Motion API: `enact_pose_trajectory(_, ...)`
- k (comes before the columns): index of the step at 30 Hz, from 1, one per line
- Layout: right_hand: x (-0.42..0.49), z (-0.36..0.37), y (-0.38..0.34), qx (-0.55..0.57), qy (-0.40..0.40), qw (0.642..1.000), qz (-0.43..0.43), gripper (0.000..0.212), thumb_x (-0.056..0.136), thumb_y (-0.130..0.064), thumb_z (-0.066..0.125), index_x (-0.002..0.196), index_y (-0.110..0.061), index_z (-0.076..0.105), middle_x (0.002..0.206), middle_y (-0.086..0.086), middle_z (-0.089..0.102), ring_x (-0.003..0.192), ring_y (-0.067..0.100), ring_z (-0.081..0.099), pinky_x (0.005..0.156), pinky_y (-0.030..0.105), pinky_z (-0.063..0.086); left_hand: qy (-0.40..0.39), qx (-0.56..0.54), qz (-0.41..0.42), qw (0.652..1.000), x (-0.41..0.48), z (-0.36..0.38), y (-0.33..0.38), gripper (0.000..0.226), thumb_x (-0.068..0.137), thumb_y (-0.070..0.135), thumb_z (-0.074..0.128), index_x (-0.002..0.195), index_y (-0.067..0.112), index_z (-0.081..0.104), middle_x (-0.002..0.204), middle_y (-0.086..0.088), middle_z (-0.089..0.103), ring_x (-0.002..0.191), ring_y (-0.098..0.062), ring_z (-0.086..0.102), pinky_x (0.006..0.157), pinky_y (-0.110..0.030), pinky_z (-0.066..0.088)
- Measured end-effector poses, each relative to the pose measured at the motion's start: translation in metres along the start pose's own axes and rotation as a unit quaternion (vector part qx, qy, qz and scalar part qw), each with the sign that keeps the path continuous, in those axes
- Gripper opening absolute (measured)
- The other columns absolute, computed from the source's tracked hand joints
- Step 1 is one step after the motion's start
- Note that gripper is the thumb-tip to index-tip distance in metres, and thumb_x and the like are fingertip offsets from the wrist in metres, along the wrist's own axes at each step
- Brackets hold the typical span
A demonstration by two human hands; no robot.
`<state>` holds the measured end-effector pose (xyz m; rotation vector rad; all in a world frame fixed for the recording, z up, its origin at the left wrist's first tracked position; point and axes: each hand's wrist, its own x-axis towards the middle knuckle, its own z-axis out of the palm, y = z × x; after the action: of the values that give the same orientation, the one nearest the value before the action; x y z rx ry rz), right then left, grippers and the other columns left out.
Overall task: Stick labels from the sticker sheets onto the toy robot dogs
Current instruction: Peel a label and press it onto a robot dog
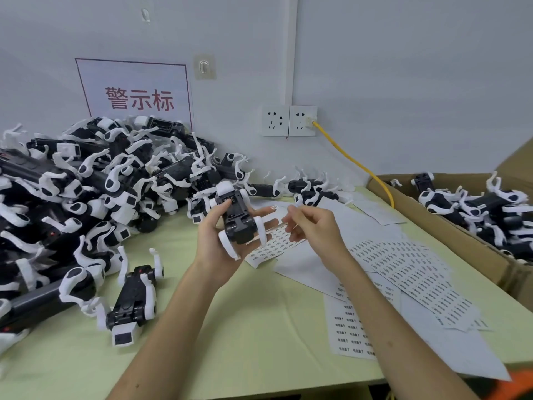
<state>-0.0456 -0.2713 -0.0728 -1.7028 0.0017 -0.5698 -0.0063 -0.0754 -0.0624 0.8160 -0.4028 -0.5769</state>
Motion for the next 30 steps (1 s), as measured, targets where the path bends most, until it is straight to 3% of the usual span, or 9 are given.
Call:
enact_pose_trajectory(2, -0.001, 0.001, -0.003, 0.048, -0.009, 0.998, 0.037, 0.028, 0.101, -0.028, 0.063, 0.081, -0.012, 0.075, 0.073, 0.005, 0.072, 0.060, 0.020, 0.067, 0.061, 0.024, 0.055, 0.026, 0.024, 0.027, 0.999, 0.000, 0.003, -0.001, 0.048, 0.095, 0.046, 0.049, 0.108, 0.009, 0.075, 0.132, -0.021, 0.068, 0.125, -0.039, 0.064, 0.089, -0.042, 0.060)
enact_pose_trajectory(6, -0.003, 0.005, -0.004, 0.105, -0.028, 0.991, 0.082, 0.020, 0.096, -0.030, 0.069, 0.086, -0.015, 0.077, 0.082, 0.006, 0.075, 0.068, 0.020, 0.071, 0.064, 0.023, 0.055, 0.058, 0.116, 0.065, 0.989, -0.002, 0.010, -0.005, 0.040, 0.094, 0.044, 0.052, 0.101, 0.017, 0.081, 0.124, -0.015, 0.073, 0.107, -0.031, 0.074, 0.090, -0.041, 0.055)
enact_pose_trajectory(8, -0.003, 0.005, -0.004, 0.124, -0.034, 0.987, 0.100, 0.019, 0.096, -0.029, 0.070, 0.081, -0.022, 0.080, 0.083, 0.005, 0.076, 0.071, 0.018, 0.071, 0.065, 0.021, 0.054, 0.052, 0.164, 0.070, 0.983, -0.004, 0.014, -0.008, 0.040, 0.095, 0.043, 0.049, 0.101, 0.023, 0.083, 0.122, -0.011, 0.075, 0.103, -0.027, 0.075, 0.087, -0.033, 0.057)
enact_pose_trajectory(12, -0.003, 0.004, -0.002, 0.140, -0.031, 0.981, 0.128, 0.011, 0.093, -0.026, 0.074, 0.090, -0.018, 0.080, 0.085, 0.004, 0.076, 0.075, 0.017, 0.072, 0.070, 0.023, 0.053, 0.028, 0.206, 0.054, 0.977, -0.002, 0.013, -0.015, 0.047, 0.095, 0.044, 0.049, 0.118, 0.014, 0.077, 0.128, -0.014, 0.072, 0.121, -0.029, 0.068, 0.095, -0.035, 0.054)
enact_pose_trajectory(16, -0.002, 0.004, -0.001, 0.170, -0.011, 0.971, 0.166, 0.032, 0.091, -0.025, 0.076, 0.112, 0.000, 0.074, 0.098, 0.016, 0.074, 0.080, 0.020, 0.071, 0.072, 0.025, 0.052, 0.013, 0.248, 0.063, 0.967, -0.002, 0.012, -0.018, 0.051, 0.094, 0.043, 0.050, 0.130, 0.013, 0.070, 0.126, -0.013, 0.073, 0.120, -0.026, 0.069, 0.084, -0.021, 0.057)
enact_pose_trajectory(18, -0.002, 0.004, -0.001, 0.189, -0.013, 0.966, 0.177, 0.036, 0.092, -0.024, 0.075, 0.116, 0.003, 0.071, 0.098, 0.016, 0.073, 0.081, 0.020, 0.070, 0.070, 0.024, 0.052, 0.009, 0.271, 0.069, 0.960, -0.001, 0.011, -0.020, 0.051, 0.093, 0.042, 0.050, 0.133, 0.015, 0.069, 0.127, -0.010, 0.073, 0.121, -0.025, 0.068, 0.090, -0.027, 0.058)
enact_pose_trajectory(20, -0.001, 0.003, -0.002, 0.209, -0.009, 0.959, 0.192, 0.038, 0.092, -0.022, 0.075, 0.119, 0.004, 0.070, 0.095, 0.014, 0.071, 0.078, 0.019, 0.070, 0.068, 0.023, 0.053, 0.004, 0.286, 0.072, 0.955, -0.001, 0.010, -0.022, 0.051, 0.093, 0.041, 0.052, 0.135, 0.017, 0.067, 0.126, -0.010, 0.073, 0.121, -0.025, 0.068, 0.097, -0.033, 0.057)
enact_pose_trajectory(26, 0.000, 0.002, 0.001, 0.260, -0.013, 0.936, 0.235, 0.038, 0.091, -0.019, 0.075, 0.121, 0.004, 0.068, 0.089, 0.007, 0.071, 0.074, 0.014, 0.072, 0.068, 0.022, 0.054, -0.005, 0.317, 0.104, 0.943, -0.001, 0.010, -0.029, 0.045, 0.092, 0.034, 0.057, 0.134, 0.020, 0.067, 0.126, 0.001, 0.074, 0.120, -0.016, 0.068, 0.094, -0.024, 0.055)
enact_pose_trajectory(30, 0.001, 0.001, 0.003, 0.264, -0.019, 0.932, 0.245, 0.045, 0.092, -0.018, 0.074, 0.129, 0.005, 0.064, 0.089, 0.008, 0.070, 0.072, 0.012, 0.071, 0.064, 0.021, 0.054, -0.015, 0.324, 0.113, 0.939, 0.000, 0.007, -0.031, 0.043, 0.093, 0.032, 0.059, 0.133, 0.019, 0.067, 0.126, -0.001, 0.074, 0.117, -0.014, 0.068, 0.093, -0.021, 0.053)
